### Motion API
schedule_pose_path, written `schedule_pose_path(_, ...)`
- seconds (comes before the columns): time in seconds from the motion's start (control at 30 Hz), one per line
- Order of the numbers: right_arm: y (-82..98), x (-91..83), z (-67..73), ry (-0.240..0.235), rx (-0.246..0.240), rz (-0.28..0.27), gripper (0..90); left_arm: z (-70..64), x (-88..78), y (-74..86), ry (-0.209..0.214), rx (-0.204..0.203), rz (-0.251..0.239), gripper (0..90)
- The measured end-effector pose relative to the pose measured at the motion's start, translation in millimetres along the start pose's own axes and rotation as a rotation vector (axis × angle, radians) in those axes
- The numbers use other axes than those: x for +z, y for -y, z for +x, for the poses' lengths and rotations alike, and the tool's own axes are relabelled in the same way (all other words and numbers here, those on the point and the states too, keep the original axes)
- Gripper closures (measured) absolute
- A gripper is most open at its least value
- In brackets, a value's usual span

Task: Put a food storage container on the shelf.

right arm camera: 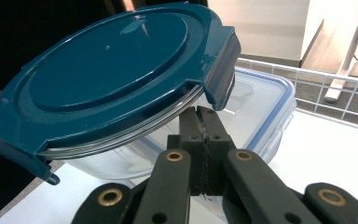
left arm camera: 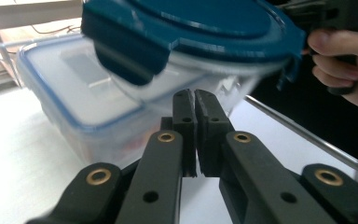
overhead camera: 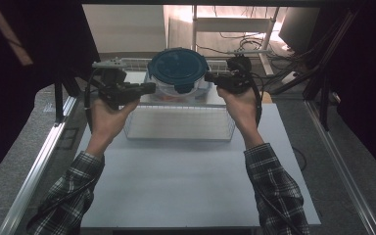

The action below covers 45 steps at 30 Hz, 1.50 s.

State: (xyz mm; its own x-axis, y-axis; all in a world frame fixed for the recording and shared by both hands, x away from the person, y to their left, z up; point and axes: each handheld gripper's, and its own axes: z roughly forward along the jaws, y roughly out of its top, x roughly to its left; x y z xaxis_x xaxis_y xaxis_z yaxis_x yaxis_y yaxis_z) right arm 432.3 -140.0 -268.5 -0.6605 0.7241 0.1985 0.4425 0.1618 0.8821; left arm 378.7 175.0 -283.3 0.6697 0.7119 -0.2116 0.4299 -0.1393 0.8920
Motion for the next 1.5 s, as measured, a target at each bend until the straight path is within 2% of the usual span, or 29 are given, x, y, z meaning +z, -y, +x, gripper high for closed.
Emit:
schedule_pose_path(0.03,-0.2,-0.2,-0.1,0.004,-0.001,0.002,89.0,1.5,0.7,-2.3,-0.016,-0.003,0.000,88.1)
schedule_pose_path(0.2,-2.8,2.4,-4.7,0.002,0.011,-0.005,89.0,17.0,9.9,-10.0,-0.041,-0.053,0.004,88.8)
schedule_pose_path(0.37,-6.4,9.4,-4.2,0.017,0.010,-0.011,89.0,26.6,18.1,-21.5,-0.102,-0.064,0.017,87.7)
schedule_pose_path(0.43,-8.1,10.8,-3.7,0.022,0.009,-0.009,88.9,28.1,19.1,-22.3,-0.106,-0.067,0.018,86.3)
schedule_pose_path(0.53,-4.6,8.7,-2.4,0.011,-0.005,-0.009,85.1,26.1,16.7,-14.0,-0.070,-0.066,0.007,82.4)
schedule_pose_path(0.6,3.0,4.7,-1.3,-0.017,-0.018,-0.006,77.0,21.2,14.3,-4.1,-0.051,-0.050,0.000,75.0)
schedule_pose_path(0.73,22.3,-3.6,4.6,-0.058,-0.041,-0.005,57.3,7.8,10.2,19.5,0.003,-0.013,-0.008,48.0)
schedule_pose_path(0.87,47.6,-11.8,16.7,-0.062,-0.107,0.003,40.7,-9.4,6.0,48.1,-0.001,0.064,0.000,32.1)
schedule_pose_path(0.9,55.6,-14.0,19.9,-0.063,-0.123,0.002,36.7,-11.5,5.1,53.7,-0.002,0.071,0.004,29.1)
schedule_pose_path(0.97,67.1,-16.1,23.5,-0.069,-0.149,0.003,29.6,-15.4,2.8,69.9,0.007,0.071,0.000,25.7)
schedule_pose_path(1.1,93.7,-20.4,31.5,-0.092,-0.187,0.018,19.6,-19.9,-2.8,106.6,0.038,0.042,0.002,18.6)
schedule_pose_path(1.23,126.9,-24.6,34.8,-0.110,-0.195,0.026,11.3,-24.8,-8.1,148.8,0.042,0.031,0.023,12.4)
schedule_pose_path(1.37,161.7,-26.8,32.2,-0.099,-0.205,0.064,7.1,-26.7,-12.2,191.0,0.032,0.015,0.053,10.3)
schedule_pose_path(1.43,176.2,-27.4,29.7,-0.089,-0.206,0.075,5.9,-26.8,-13.4,205.6,0.029,0.014,0.055,9.6)
schedule_pose_path(1.5,190.8,-28.2,26.4,-0.083,-0.204,0.091,5.0,-27.4,-12.5,216.9,0.021,0.021,0.085,9.1)
